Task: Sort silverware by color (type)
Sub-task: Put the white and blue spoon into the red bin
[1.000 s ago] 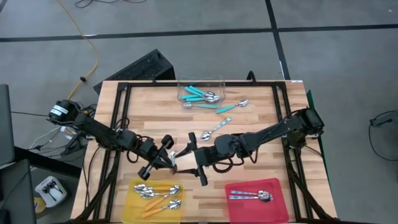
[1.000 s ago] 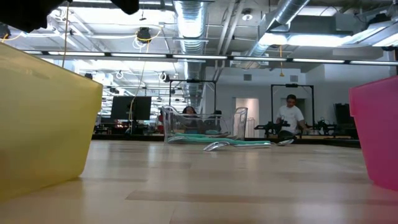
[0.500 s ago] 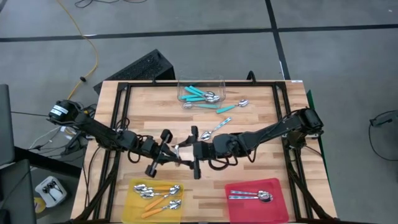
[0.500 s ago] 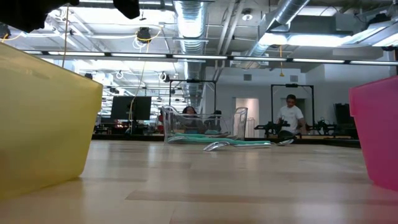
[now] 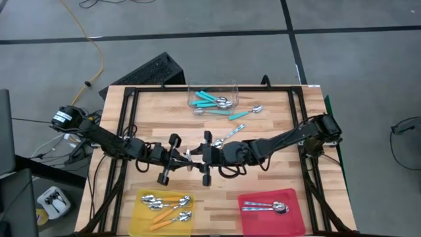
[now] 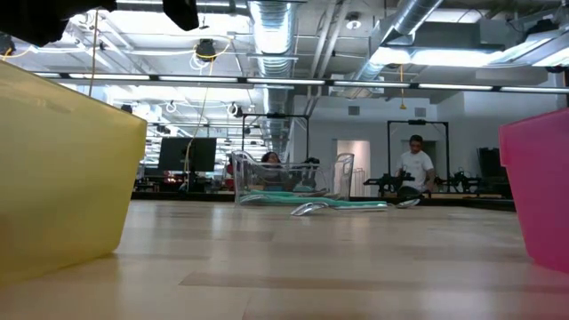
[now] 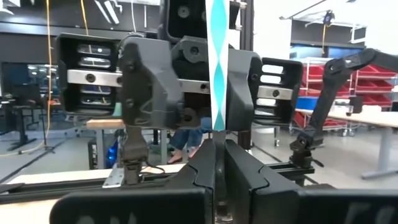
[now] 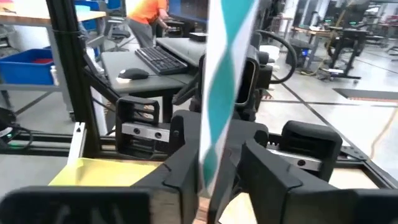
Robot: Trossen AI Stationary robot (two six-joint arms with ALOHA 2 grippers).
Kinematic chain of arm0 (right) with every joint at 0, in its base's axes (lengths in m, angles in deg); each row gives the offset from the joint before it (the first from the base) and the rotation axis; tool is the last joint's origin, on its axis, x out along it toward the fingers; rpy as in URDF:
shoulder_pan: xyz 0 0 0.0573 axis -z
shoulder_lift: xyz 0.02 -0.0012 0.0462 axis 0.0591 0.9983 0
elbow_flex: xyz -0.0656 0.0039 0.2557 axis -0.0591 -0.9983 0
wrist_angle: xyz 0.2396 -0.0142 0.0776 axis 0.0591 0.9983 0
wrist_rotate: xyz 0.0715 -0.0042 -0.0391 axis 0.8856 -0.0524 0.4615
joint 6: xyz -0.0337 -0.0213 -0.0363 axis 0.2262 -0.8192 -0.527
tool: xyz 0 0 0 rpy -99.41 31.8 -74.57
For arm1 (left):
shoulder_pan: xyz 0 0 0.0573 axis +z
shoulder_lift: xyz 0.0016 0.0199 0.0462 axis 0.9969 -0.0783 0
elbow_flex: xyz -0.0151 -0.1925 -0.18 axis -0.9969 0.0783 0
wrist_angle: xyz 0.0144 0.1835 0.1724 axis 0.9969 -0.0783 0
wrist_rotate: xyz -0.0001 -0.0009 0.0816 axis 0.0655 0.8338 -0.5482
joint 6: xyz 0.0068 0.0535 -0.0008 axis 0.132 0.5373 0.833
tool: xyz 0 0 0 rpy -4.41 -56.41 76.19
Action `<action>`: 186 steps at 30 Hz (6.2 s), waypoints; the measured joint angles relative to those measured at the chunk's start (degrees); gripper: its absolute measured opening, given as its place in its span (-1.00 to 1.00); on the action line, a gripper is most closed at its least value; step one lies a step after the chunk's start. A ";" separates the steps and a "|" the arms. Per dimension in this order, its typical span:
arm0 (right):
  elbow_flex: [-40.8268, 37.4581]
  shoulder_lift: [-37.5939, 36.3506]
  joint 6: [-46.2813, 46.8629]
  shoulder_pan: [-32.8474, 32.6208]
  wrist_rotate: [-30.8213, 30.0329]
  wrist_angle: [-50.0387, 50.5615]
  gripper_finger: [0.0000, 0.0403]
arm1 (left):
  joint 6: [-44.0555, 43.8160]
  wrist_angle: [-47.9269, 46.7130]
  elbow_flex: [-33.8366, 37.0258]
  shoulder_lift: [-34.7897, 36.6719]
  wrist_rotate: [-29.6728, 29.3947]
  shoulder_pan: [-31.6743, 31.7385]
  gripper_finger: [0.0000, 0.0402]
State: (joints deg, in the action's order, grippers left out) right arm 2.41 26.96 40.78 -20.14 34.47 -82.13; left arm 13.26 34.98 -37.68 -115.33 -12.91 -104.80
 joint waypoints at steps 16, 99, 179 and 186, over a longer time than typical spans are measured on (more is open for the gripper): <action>0.00 0.00 0.20 -0.82 -2.00 1.90 -0.78 | -1.05 -1.83 0.00 0.04 -1.57 -0.07 -0.97; -0.06 -12.03 52.61 -25.96 -0.45 71.04 -0.78 | -11.54 -18.53 0.00 0.48 -7.36 -0.02 -0.17; -8.70 7.45 52.50 -35.08 23.38 61.25 -0.78 | -3.87 -23.10 0.00 0.46 -13.74 -0.02 -0.17; -8.70 7.45 52.14 -35.08 20.58 61.24 -0.72 | -3.90 -23.10 0.00 0.46 -13.94 -0.02 -0.17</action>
State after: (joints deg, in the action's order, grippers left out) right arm -6.29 34.41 92.92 -55.22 55.05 -20.89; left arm 9.36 11.87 -37.68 -114.87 -26.85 -104.82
